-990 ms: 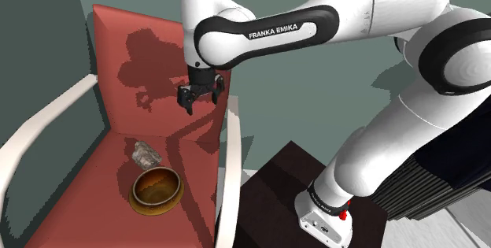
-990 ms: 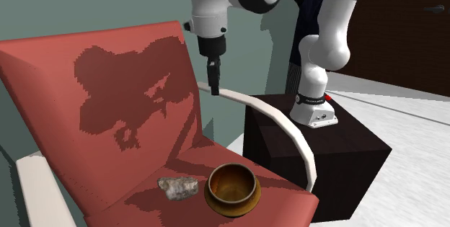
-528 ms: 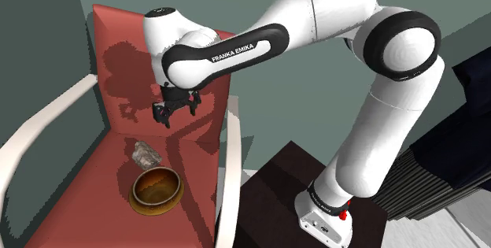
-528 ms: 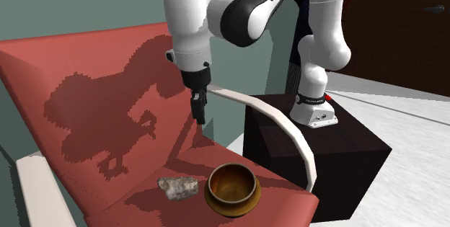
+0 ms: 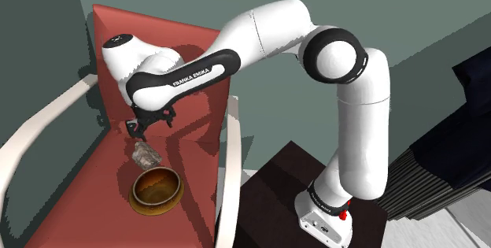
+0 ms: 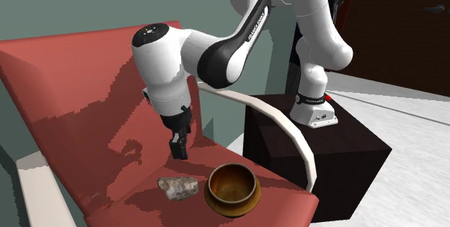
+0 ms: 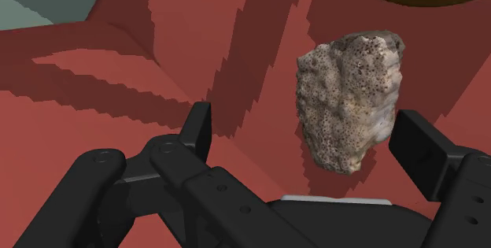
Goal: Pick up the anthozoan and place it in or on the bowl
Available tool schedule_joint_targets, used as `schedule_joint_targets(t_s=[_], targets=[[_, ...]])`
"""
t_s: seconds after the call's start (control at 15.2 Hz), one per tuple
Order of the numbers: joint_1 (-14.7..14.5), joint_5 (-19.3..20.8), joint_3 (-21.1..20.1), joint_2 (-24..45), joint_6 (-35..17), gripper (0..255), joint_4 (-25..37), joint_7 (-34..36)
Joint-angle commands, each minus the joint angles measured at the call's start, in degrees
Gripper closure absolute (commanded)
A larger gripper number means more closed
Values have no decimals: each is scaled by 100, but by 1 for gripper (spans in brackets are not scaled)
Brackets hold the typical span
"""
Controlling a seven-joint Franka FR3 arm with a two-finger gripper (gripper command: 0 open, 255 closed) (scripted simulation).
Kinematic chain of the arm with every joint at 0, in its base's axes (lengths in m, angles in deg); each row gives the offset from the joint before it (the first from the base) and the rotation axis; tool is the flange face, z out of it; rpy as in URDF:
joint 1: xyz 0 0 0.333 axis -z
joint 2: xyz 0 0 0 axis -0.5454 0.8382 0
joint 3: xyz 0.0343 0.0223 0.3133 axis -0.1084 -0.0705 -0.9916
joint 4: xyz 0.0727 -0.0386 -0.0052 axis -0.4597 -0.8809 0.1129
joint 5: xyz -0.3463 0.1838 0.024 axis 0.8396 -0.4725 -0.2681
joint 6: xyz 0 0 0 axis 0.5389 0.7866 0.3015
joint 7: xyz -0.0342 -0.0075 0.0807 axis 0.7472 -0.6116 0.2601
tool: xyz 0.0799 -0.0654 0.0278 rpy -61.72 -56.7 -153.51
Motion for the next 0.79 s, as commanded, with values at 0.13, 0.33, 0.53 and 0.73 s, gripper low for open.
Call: schedule_joint_targets(t_s=[0.13,0.33,0.53,0.73], targets=[[-420,331,183,1004,227,0,1060,147],[-684,467,300,1639,433,0,1830,156],[-660,504,329,1701,248,0,1703,186],[-638,545,358,1773,70,0,1592,215]])
